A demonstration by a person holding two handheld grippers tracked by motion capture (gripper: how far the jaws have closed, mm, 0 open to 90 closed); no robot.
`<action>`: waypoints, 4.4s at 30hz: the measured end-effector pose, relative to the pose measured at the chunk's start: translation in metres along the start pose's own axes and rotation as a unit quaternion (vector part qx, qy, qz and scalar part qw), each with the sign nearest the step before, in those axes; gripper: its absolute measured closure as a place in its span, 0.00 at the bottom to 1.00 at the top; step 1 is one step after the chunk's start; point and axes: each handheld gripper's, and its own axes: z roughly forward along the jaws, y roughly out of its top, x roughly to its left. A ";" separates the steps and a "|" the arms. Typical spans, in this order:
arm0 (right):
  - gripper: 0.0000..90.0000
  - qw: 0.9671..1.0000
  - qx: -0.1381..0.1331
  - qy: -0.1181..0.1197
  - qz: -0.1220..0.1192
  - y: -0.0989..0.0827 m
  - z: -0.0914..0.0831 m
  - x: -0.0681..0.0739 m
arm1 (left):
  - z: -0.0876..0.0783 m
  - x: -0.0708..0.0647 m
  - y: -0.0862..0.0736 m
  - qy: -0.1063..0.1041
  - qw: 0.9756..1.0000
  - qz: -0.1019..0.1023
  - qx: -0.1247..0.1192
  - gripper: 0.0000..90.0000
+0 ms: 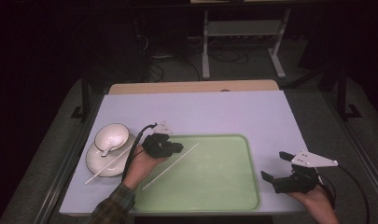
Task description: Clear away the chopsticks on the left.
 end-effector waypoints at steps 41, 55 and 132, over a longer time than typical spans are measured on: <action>0.00 1.000 0.000 0.000 0.001 0.000 -0.001 0.000 | 0.079 0.010 0.029 -0.002 0.999 -0.001 0.044 1.00; 0.00 1.000 0.001 -0.002 0.002 0.000 -0.001 0.000 | 0.062 0.028 0.016 0.022 0.998 -0.034 0.038 1.00; 0.00 1.000 0.003 -0.003 0.000 -0.001 0.002 0.002 | -0.033 -0.001 -0.079 0.034 0.995 -0.084 0.034 1.00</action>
